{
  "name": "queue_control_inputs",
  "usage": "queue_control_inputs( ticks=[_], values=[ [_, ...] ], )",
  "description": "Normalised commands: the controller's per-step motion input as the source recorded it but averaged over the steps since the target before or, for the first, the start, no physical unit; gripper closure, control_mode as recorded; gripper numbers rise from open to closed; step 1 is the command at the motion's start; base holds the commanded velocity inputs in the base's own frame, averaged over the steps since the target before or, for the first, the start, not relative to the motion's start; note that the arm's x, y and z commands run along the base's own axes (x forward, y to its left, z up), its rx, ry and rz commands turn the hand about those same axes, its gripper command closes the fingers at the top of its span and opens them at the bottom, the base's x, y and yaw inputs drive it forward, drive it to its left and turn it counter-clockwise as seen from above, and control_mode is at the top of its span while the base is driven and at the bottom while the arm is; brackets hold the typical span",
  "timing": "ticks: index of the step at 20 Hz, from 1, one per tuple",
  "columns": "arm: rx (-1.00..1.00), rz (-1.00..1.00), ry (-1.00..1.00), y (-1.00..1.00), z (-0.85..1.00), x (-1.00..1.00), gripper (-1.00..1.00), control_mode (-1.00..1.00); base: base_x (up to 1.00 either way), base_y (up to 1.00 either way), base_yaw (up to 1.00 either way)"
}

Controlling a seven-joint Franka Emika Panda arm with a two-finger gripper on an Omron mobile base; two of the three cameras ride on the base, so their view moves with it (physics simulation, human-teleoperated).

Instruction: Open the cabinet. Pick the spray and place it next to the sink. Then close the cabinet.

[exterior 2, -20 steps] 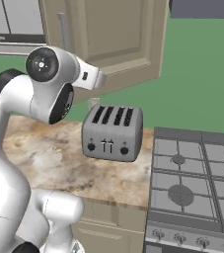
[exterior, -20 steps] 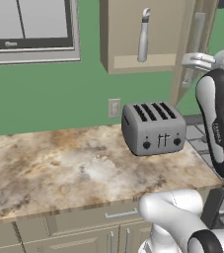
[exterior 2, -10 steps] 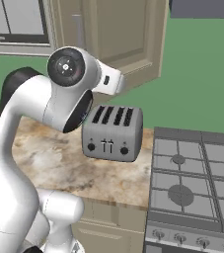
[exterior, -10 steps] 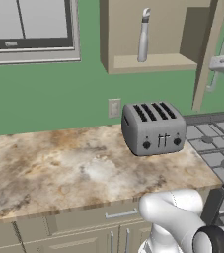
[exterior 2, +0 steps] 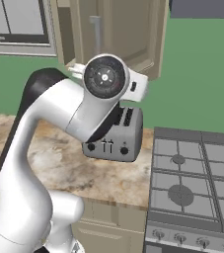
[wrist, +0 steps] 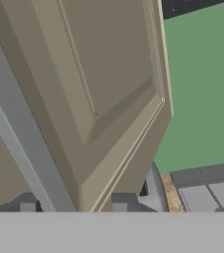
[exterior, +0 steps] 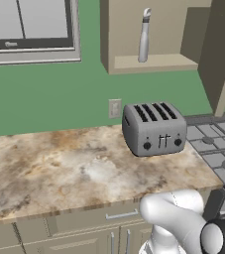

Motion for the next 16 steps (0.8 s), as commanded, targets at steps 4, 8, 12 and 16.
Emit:
queue_control_inputs(
  ticks=[4,8,12,16],
  values=[
    [0.00,0.05,0.00,-0.33,0.00,0.00,1.00,-1.00,0.00,0.00,0.00],
    [0.00,0.06,0.00,-0.34,-0.01,0.13,1.00,-1.00,0.00,0.00,0.00],
    [0.00,0.08,0.00,-0.51,-0.04,0.39,1.00,-1.00,0.00,0.00,0.00],
    [0.00,0.07,0.00,-0.48,-0.06,0.44,1.00,-1.00,0.00,0.00,0.00]
  ],
)
